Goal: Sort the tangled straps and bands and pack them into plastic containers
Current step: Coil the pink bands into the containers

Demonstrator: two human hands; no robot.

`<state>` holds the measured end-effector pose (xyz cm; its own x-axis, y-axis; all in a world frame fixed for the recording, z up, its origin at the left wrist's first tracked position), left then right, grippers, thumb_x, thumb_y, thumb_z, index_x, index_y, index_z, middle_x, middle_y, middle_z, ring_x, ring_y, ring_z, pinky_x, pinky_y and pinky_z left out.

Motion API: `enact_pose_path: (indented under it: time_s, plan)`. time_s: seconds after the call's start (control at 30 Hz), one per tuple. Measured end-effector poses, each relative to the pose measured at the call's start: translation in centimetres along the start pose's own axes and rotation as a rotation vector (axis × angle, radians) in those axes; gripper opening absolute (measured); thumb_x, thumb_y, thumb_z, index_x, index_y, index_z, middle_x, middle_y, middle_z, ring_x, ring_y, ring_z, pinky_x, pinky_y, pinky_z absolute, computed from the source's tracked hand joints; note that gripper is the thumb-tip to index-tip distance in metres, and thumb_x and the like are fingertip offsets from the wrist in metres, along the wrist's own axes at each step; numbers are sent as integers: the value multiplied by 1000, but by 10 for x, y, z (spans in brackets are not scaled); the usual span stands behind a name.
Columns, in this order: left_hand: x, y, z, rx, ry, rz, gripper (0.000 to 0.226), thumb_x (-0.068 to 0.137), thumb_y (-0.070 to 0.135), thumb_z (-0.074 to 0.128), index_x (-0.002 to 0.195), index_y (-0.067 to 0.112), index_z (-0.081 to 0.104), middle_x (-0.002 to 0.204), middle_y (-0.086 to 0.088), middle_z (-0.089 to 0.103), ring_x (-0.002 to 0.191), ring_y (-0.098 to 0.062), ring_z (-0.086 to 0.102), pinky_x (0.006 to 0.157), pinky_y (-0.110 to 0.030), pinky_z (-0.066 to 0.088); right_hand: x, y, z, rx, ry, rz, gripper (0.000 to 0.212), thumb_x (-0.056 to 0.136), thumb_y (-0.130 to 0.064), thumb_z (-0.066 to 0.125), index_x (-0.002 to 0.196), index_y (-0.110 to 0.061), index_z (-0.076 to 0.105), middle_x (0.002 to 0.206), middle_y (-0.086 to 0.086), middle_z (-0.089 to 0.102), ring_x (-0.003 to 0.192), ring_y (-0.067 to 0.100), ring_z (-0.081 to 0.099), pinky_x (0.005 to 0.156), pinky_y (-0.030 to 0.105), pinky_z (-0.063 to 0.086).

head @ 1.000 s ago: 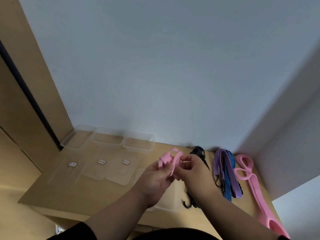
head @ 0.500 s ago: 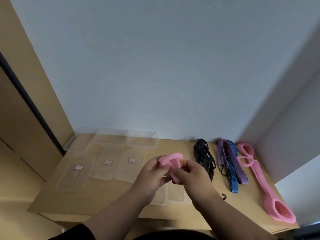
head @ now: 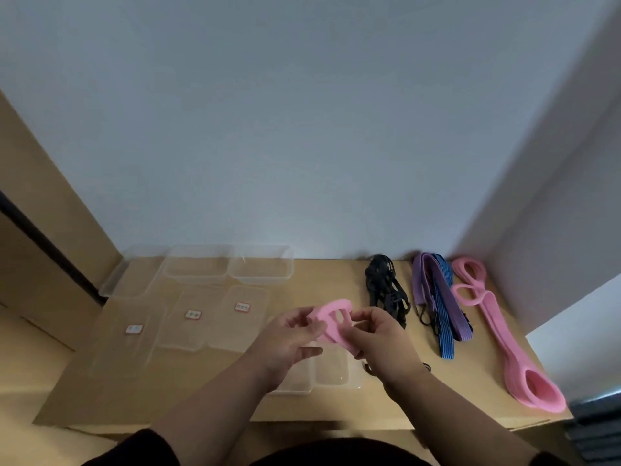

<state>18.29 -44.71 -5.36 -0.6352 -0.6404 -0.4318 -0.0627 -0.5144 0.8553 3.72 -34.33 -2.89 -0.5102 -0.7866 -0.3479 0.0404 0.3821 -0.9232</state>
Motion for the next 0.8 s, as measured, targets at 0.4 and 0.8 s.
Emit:
enact_pose_path:
  time_s: [0.4,0.8]
  plan:
    - [65,-42,7,727,222,-106,27,90,36,63,113,23,70,101,4,71,93,-15,66,88,-39,58,97,47,-23,-626,-81,-90,9,90,-30,71,93,-26,64,86,-8,65,80,8,62,77,36,59]
    - [120,-36,15,1300,309,-20,37,93,49,47,110,26,71,107,-3,73,100,-26,65,82,-35,53,150,66,-2,-1094,-308,-463,15,102,-38,47,94,-31,58,90,-8,61,79,15,57,75,32,42]
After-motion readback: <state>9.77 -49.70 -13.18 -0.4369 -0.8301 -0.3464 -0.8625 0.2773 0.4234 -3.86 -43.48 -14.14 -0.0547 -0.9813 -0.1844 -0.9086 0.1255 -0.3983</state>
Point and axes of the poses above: each hand's wrist, its own x-axis towards the middle knuckle, its own z-axis out of the palm, y = z × x, the point moved 3 cm from there along x, towards the middle knuckle
